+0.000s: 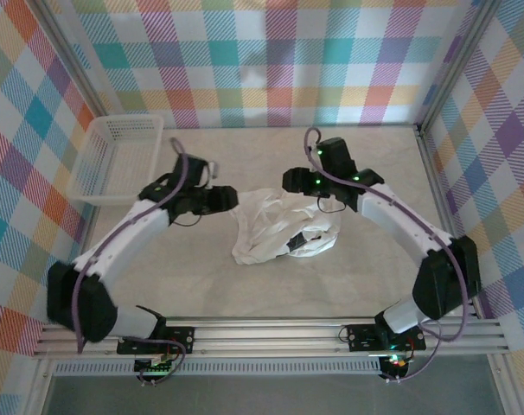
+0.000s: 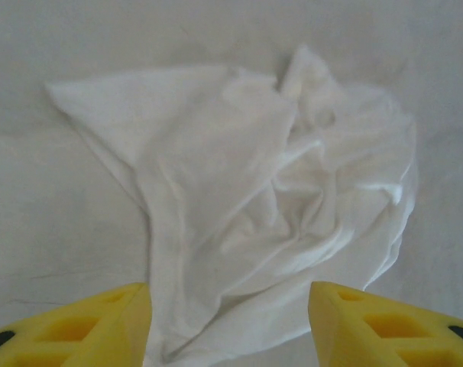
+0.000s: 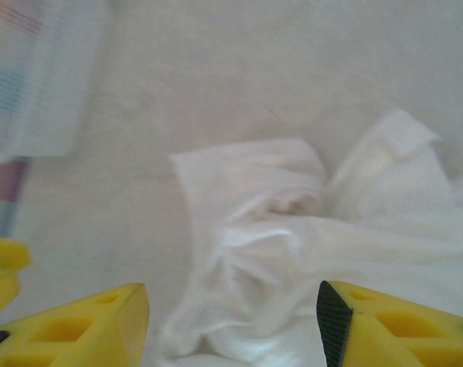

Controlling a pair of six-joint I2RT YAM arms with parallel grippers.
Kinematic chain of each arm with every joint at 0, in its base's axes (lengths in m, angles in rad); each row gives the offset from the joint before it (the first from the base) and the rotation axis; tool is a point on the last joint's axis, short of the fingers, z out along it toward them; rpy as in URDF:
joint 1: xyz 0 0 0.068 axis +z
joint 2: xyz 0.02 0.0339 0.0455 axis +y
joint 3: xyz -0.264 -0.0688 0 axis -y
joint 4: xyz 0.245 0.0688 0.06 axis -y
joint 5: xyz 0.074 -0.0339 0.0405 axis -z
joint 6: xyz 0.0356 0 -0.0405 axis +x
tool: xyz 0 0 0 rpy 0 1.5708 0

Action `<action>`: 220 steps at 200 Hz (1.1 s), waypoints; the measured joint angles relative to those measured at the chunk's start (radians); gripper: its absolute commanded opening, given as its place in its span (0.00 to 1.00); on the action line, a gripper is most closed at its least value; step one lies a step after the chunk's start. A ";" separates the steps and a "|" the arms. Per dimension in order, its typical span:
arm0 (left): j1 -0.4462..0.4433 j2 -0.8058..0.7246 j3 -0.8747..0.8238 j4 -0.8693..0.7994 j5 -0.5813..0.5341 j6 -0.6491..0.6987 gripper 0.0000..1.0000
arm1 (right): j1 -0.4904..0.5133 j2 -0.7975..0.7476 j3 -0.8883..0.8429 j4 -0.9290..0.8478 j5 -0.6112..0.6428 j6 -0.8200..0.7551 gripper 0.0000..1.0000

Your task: Fold the inside-out t-shirt

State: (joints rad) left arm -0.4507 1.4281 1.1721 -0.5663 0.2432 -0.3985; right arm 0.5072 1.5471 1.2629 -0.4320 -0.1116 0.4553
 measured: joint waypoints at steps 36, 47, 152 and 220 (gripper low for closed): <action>-0.133 0.241 0.109 0.009 0.004 -0.008 0.74 | 0.014 0.199 0.003 -0.082 0.098 -0.068 0.56; -0.157 0.318 0.149 0.024 0.003 -0.010 0.75 | 0.014 0.241 0.004 -0.101 0.102 -0.090 0.31; -0.100 0.444 0.145 0.129 -0.116 -0.079 0.00 | -0.002 -0.117 -0.158 0.012 0.007 -0.054 0.00; -0.057 0.099 0.108 0.195 0.158 -0.080 0.00 | -0.053 -0.154 -0.401 0.065 -0.001 -0.056 0.51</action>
State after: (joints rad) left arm -0.5079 1.5269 1.2800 -0.3717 0.4015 -0.4786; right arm 0.4545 1.3930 0.8619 -0.3672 -0.1127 0.3992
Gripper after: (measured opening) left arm 0.056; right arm 0.385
